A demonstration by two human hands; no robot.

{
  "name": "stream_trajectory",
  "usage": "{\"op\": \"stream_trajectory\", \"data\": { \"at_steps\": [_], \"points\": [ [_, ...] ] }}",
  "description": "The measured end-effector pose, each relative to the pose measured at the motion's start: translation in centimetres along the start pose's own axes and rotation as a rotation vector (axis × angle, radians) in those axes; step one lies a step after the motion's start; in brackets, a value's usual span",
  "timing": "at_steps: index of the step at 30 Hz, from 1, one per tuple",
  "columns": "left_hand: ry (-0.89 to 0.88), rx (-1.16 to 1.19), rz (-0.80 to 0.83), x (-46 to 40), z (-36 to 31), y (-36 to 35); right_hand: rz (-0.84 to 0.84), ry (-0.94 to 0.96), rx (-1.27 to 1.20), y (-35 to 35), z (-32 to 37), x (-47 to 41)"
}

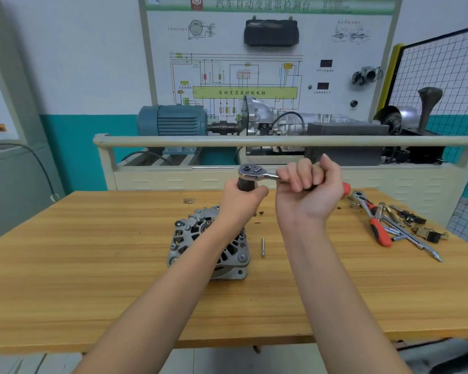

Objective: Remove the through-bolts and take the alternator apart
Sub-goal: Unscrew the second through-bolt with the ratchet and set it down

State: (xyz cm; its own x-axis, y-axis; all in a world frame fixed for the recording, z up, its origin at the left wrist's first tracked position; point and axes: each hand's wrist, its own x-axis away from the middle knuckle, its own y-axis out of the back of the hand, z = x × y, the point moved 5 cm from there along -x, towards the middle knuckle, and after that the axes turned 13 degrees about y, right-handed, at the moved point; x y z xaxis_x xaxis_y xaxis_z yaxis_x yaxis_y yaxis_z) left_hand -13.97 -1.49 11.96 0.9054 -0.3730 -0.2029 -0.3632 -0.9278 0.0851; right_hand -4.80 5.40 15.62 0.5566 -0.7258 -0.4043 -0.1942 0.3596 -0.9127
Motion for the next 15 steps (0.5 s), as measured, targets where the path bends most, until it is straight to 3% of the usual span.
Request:
{"op": "stream_trajectory", "data": {
  "at_steps": [5,9,12,15],
  "points": [
    [-0.081,-0.135,0.333,0.1,-0.9,0.1,-0.13,-0.458,0.024,0.1,-2.5,-4.5],
    [-0.022,-0.069,0.619,0.7,-1.6,-0.8,-0.075,-0.802,0.13,-0.8,-5.4,-6.2],
    [0.011,-0.059,0.611,0.6,-1.4,-0.9,-0.069,-0.774,0.095,-1.1,-6.2,-5.9],
    [0.017,-0.038,0.479,0.5,-0.7,-0.5,-0.132,-0.519,0.079,-0.9,-4.9,-5.2]
  ]
}}
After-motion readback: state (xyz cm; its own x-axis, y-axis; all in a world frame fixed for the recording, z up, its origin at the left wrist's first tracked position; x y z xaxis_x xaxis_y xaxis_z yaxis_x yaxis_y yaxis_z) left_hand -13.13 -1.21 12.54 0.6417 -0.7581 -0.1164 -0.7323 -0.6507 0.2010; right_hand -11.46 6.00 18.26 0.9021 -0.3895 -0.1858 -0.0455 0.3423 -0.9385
